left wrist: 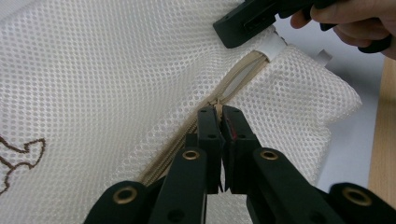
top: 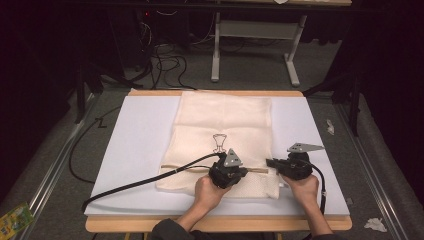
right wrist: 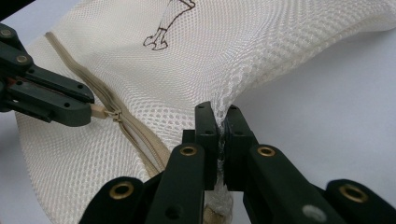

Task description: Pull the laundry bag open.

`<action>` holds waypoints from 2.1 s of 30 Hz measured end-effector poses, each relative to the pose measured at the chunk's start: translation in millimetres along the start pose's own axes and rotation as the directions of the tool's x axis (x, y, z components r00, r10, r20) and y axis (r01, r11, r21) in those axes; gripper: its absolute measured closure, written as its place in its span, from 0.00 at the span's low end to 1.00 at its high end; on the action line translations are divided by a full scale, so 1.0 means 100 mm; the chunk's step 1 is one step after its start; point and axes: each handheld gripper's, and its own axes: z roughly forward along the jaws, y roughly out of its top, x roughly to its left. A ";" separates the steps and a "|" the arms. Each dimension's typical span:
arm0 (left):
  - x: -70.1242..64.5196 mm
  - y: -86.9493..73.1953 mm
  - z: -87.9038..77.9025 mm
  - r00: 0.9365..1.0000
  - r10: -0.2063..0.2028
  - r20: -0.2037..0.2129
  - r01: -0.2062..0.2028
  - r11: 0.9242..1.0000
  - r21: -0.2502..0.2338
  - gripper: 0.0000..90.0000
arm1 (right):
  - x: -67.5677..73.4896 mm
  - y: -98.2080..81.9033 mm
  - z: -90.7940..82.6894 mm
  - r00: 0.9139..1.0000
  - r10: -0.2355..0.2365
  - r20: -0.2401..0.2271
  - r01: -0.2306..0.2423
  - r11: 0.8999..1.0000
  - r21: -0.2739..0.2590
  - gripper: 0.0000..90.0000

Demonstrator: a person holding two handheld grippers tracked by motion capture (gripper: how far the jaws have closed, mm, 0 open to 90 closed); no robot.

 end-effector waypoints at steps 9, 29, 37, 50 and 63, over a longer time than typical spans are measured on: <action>0.01 -0.03 -0.10 1.000 0.006 -0.019 -0.006 1.000 -0.007 0.97 | 0.01 0.00 0.00 1.000 -0.003 0.012 0.003 1.000 0.003 0.98; 0.12 -0.09 -0.32 0.999 -0.005 -0.036 0.005 1.000 -0.016 0.97 | 0.00 0.00 0.00 1.000 -0.001 0.026 0.001 1.000 -0.004 0.98; 0.19 -0.16 -0.42 0.999 -0.018 -0.044 0.017 0.999 -0.027 0.97 | -0.01 0.00 0.00 0.999 -0.001 0.039 0.001 1.000 -0.002 0.98; 0.26 -0.24 -0.57 0.998 -0.040 -0.057 0.037 0.998 -0.051 0.97 | -0.01 0.00 0.02 0.999 -0.005 0.047 0.005 1.000 0.000 0.98; 0.31 -0.32 -0.67 0.995 -0.063 -0.076 0.058 0.996 -0.062 0.97 | 0.00 0.02 0.02 0.998 -0.011 0.062 0.010 1.000 0.013 0.98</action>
